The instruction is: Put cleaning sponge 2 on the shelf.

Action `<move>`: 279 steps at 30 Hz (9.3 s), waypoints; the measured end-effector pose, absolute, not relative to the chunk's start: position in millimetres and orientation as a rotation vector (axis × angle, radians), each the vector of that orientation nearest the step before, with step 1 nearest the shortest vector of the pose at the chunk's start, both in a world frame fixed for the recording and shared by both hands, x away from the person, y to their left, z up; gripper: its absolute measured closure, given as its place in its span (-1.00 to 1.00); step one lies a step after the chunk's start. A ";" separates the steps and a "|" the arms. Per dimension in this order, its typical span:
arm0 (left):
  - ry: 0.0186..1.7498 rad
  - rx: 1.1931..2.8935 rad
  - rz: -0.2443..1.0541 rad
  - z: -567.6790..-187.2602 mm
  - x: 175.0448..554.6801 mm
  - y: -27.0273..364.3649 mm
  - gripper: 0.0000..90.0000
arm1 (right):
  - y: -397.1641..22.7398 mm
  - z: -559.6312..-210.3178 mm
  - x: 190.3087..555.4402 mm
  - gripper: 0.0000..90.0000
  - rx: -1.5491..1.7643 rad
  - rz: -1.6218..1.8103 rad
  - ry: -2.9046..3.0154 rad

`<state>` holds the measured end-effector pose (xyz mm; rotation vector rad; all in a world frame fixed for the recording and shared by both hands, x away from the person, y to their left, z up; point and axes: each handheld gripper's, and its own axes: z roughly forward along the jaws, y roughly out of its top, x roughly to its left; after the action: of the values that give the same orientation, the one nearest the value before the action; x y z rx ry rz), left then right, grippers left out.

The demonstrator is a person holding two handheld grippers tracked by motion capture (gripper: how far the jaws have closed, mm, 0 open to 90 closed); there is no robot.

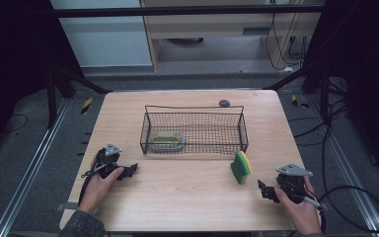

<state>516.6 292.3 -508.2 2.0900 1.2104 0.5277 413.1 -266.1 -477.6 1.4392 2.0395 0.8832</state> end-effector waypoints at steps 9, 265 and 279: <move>1.226 2.083 0.535 -508.2 515.8 291.2 -1.00 | -246.8 -445.7 399.3 -0.78 1.401 0.828 2.138; 1.250 2.069 0.551 -508.1 523.3 287.5 -1.00 | -159.6 -402.6 630.4 0.37 1.494 0.490 2.374; 1.250 2.069 0.551 -508.1 523.3 287.6 -1.00 | -142.1 -401.0 635.5 0.27 1.475 0.485 2.382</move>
<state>523.3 287.6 -508.1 2.0692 1.2504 0.5514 635.5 -142.1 -401.0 1.4753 2.3816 0.4849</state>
